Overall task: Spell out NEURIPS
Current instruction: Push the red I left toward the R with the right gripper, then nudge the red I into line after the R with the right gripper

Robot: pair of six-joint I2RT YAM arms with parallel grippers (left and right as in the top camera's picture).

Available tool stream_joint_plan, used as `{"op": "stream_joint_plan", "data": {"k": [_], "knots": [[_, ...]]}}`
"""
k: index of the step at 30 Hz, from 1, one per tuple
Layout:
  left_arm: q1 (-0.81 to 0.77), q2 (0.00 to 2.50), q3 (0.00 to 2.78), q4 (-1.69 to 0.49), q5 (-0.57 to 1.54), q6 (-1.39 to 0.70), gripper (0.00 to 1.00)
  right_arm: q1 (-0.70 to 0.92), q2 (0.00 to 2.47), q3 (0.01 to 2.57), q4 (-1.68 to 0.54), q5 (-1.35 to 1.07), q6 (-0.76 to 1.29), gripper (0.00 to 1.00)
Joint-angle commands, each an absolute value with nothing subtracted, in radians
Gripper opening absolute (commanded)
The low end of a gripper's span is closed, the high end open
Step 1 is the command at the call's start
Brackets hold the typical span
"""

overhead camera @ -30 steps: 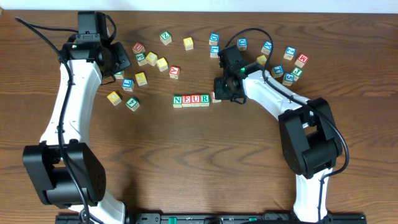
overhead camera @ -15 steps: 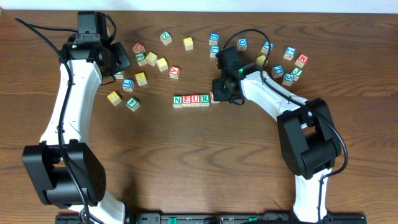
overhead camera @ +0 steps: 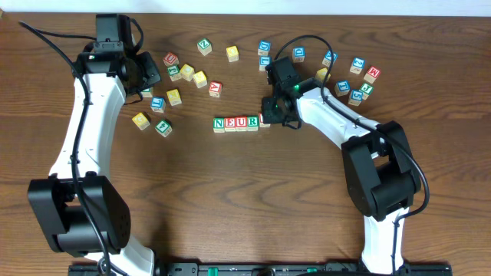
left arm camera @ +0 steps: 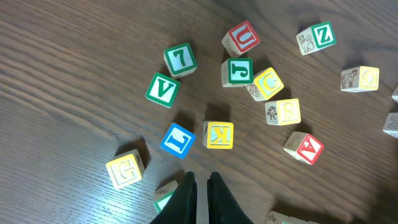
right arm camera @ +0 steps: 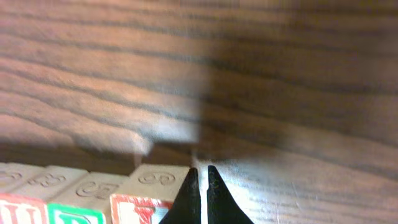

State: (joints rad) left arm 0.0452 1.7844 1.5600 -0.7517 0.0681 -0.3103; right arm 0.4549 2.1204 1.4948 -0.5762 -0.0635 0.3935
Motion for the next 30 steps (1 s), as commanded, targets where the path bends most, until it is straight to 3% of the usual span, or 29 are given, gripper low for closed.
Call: {"op": "stream_joint_plan", "data": {"k": [1, 9, 30], "knots": [[0.047, 1.792, 1.552, -0.754, 0.052, -0.308, 0.08, 0.438, 2.132, 1.509, -0.529, -0.044, 0.395, 0.01], [0.047, 1.792, 1.552, -0.754, 0.052, -0.308, 0.08, 0.465, 2.134, 1.508, -0.446, -0.044, 0.395, 0.01], [0.047, 1.792, 1.552, -0.754, 0.052, -0.308, 0.08, 0.499, 2.145, 1.508, -0.477, -0.056, 0.381, 0.01]]}}
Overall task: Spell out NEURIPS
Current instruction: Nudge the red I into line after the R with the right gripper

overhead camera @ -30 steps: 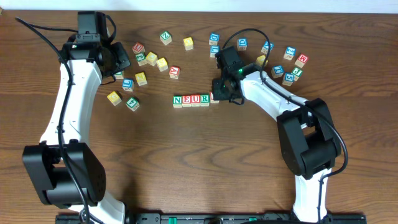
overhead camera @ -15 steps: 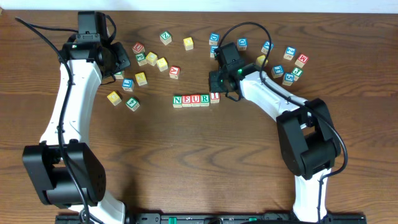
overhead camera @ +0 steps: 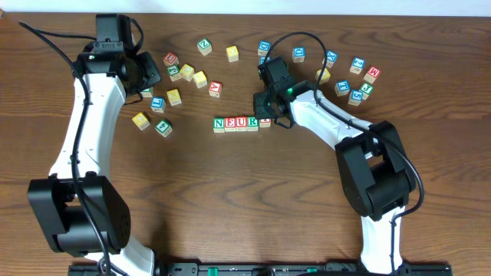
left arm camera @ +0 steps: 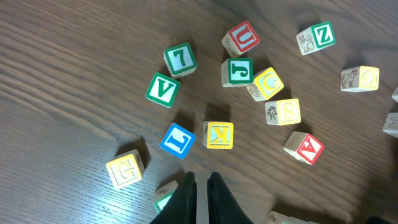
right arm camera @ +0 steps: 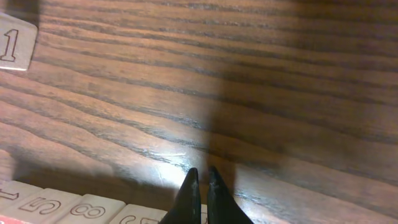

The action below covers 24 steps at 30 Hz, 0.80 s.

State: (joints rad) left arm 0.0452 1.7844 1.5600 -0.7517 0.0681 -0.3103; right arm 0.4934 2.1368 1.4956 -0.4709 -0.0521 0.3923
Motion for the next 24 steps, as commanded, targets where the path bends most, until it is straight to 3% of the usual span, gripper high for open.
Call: {"op": "stream_joint_plan", "data": {"k": [1, 24], "knots": [[0.047, 1.792, 1.552, -0.754, 0.052, -0.308, 0.08, 0.499, 2.145, 1.508, -0.479, -0.062, 0.381, 0.01], [0.047, 1.792, 1.552, -0.754, 0.052, -0.308, 0.08, 0.507, 2.145, 1.508, -0.502, -0.063, 0.38, 0.01]]}}
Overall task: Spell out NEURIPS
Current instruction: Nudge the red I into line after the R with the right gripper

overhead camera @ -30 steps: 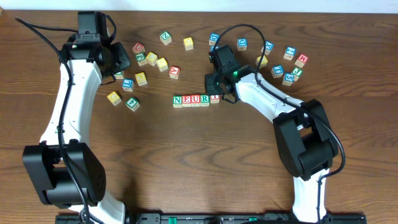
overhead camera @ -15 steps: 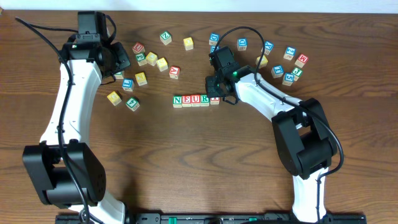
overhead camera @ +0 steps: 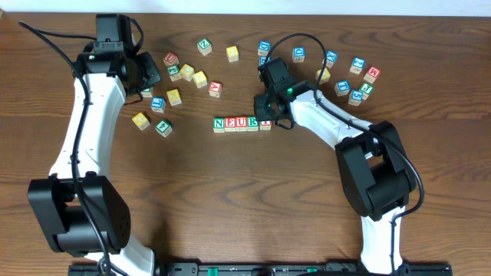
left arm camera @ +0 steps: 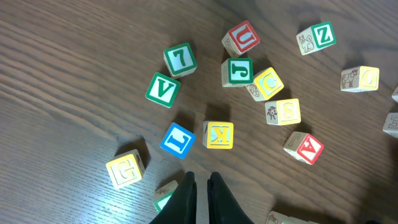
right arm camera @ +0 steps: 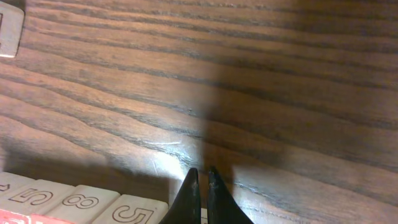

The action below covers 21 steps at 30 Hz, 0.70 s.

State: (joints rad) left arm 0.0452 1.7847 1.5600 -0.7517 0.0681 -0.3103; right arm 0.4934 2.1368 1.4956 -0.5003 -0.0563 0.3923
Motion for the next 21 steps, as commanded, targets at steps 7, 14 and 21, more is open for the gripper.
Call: {"op": "stream_joint_plan", "data": {"k": [7, 14, 21], "knots": [[0.047, 1.792, 1.552, -0.754, 0.052, -0.308, 0.09, 0.516, 2.145, 1.508, -0.493, -0.064, 0.364, 0.01], [0.047, 1.792, 1.552, -0.754, 0.052, -0.308, 0.08, 0.501, 2.142, 1.533, -0.458, -0.059, 0.358, 0.01], [0.047, 1.792, 1.552, -0.754, 0.052, -0.308, 0.08, 0.457, 2.121, 1.568, -0.501, -0.062, 0.364, 0.01]]}}
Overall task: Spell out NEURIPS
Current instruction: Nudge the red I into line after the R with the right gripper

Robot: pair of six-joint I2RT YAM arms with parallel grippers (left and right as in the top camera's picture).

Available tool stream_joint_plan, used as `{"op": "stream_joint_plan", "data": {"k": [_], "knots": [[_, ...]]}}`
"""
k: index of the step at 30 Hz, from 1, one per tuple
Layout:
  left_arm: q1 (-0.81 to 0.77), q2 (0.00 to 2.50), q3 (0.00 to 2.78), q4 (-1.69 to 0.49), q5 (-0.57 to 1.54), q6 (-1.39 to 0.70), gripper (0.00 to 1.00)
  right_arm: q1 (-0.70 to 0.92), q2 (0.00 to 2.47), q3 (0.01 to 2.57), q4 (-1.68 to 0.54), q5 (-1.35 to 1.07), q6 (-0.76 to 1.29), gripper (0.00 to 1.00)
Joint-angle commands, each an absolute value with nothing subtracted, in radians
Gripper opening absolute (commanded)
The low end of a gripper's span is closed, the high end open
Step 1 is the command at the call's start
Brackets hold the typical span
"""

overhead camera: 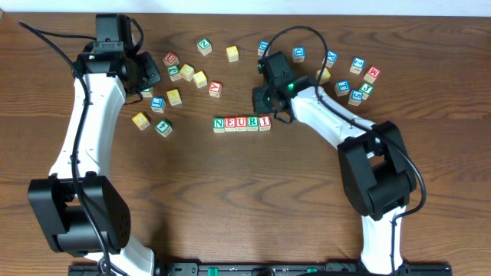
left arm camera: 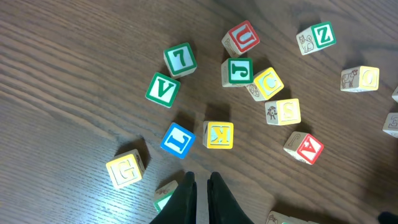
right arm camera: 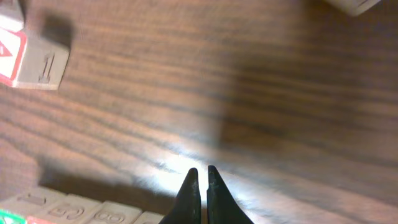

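Note:
A row of letter blocks reading N, E, U, R, I [overhead camera: 242,123] lies mid-table; the tops of its right-hand blocks [right arm camera: 81,213] show low in the right wrist view. My right gripper [overhead camera: 264,103] [right arm camera: 200,182] hovers just behind the row's right end, shut and holding nothing. Far left, my left gripper [overhead camera: 148,80] [left arm camera: 200,185] is shut and empty above a loose cluster with a yellow S block [left arm camera: 283,112], a yellow K block [left arm camera: 218,135] and a blue L block [left arm camera: 178,140]. No P block can be made out.
More loose blocks lie at the back left [overhead camera: 186,72] and back right [overhead camera: 357,77]. A block marked 1 [right arm camera: 43,65] sits left of my right fingers. A green-edged block [left arm camera: 165,196] lies partly under my left fingers. White wall edge runs along the back.
My right gripper has drawn back from the right end of the row, and the I block now shows in full beside R. The left arm has not moved.
First my shut right gripper stood at the row's right end, where a fifth block sat slightly off from NEUR. At the following moments that block was against R with the gripper still over it. Now the gripper is behind the row, which reads NEURI. The left arm stayed still.

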State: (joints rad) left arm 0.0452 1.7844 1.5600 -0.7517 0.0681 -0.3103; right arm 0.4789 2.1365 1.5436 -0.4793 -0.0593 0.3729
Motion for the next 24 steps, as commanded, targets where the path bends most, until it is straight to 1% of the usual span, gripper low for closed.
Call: {"op": "stream_joint_plan", "data": {"k": [1, 7, 11, 24], "knots": [[0.047, 1.792, 1.552, -0.754, 0.052, -0.308, 0.08, 0.454, 2.12, 1.568, -0.517, -0.062, 0.369, 0.01], [0.047, 1.792, 1.552, -0.754, 0.052, -0.308, 0.08, 0.453, 2.119, 1.567, -0.682, -0.064, 0.389, 0.02], [0.047, 1.792, 1.552, -0.754, 0.052, -0.308, 0.08, 0.463, 2.119, 1.567, -0.744, -0.07, 0.393, 0.03], [0.047, 1.792, 1.552, -0.754, 0.052, -0.308, 0.08, 0.508, 2.122, 1.554, -0.782, -0.085, 0.396, 0.02]]}}
